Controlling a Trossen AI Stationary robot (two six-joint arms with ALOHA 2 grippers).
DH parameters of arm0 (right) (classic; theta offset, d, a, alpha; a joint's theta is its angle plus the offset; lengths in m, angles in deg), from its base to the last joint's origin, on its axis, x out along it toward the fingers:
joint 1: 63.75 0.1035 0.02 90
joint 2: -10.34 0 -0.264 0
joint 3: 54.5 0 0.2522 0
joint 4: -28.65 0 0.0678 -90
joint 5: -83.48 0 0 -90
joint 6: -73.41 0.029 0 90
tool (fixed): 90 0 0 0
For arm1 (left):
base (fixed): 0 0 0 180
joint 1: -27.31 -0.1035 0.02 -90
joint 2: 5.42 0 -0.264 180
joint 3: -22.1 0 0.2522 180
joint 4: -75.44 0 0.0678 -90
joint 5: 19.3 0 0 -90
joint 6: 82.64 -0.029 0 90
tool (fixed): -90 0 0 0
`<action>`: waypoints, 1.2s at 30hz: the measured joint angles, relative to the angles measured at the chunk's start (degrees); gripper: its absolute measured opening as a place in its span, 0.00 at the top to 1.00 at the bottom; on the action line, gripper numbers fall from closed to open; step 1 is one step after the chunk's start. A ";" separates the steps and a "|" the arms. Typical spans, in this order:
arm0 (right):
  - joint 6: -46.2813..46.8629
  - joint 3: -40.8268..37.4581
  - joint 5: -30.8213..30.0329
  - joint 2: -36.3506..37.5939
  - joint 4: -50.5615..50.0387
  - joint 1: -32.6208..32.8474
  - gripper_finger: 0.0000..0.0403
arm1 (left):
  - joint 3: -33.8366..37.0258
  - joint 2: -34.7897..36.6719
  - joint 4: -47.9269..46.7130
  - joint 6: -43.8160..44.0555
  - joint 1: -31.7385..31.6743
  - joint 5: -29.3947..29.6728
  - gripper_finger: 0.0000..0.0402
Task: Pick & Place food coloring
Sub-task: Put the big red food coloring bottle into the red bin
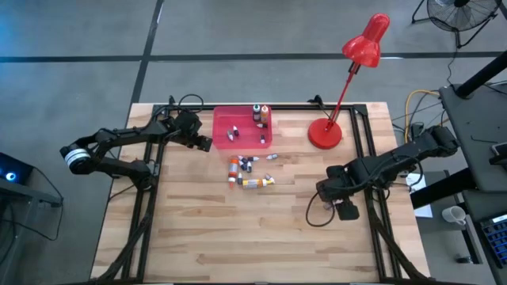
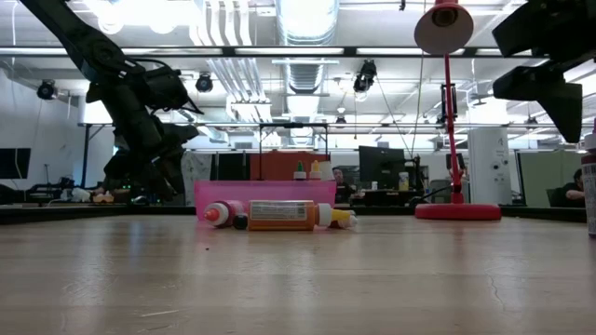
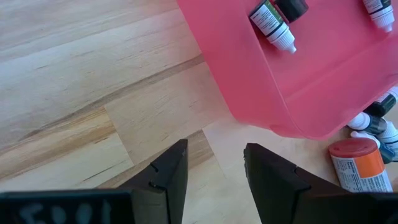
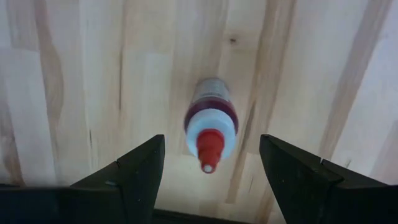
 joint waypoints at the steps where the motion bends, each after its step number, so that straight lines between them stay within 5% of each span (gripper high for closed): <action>1: 0.13 0.00 0.06 0.00 0.20 0.16 0.36 | 0.00 0.00 0.00 0.00 0.00 0.01 0.67; 17: 6.02 -0.11 -1.61 -6.24 0.89 2.67 0.46 | 0.00 0.00 0.00 -0.20 -0.02 0.00 0.67; 36: 6.16 0.17 -1.60 -4.79 0.18 2.65 0.51 | 0.00 0.00 0.00 -0.02 -0.02 0.00 0.67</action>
